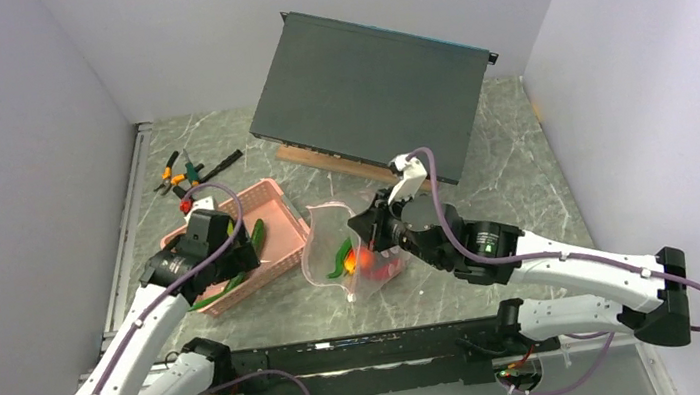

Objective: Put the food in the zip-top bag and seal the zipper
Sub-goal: Pick up the fake vegetable from the bin.

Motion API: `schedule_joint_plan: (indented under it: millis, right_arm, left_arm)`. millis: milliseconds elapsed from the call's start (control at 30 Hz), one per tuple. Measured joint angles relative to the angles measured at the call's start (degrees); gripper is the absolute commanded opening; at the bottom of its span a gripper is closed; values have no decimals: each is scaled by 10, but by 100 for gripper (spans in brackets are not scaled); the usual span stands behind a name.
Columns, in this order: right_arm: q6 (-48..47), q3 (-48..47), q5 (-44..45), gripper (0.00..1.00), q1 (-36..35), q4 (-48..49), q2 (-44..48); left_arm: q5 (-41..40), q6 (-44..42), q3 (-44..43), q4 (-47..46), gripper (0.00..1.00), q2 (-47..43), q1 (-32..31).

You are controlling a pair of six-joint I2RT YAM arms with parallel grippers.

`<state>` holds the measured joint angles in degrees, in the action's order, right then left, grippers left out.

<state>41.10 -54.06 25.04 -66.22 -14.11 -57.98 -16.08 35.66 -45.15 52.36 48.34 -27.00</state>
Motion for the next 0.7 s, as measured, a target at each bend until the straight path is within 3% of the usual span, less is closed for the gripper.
schedule_joint_plan:
  millis: [67,200,467,700]
  right_arm:
    - [0,3,2,0,0,0,6]
    - [0,7,4,0,0,-5,15]
    - [4,16,4,0,0,-11,29]
    - [4,16,4,0,0,-14,34]
  left_arm:
    - [17,-10,14,-16,99,14,58]
    - [26,21,30,-35,99,25,83]
    - [18,222,97,-47,85,-5,93]
    - [-21,368,110,-14,89,-67,95]
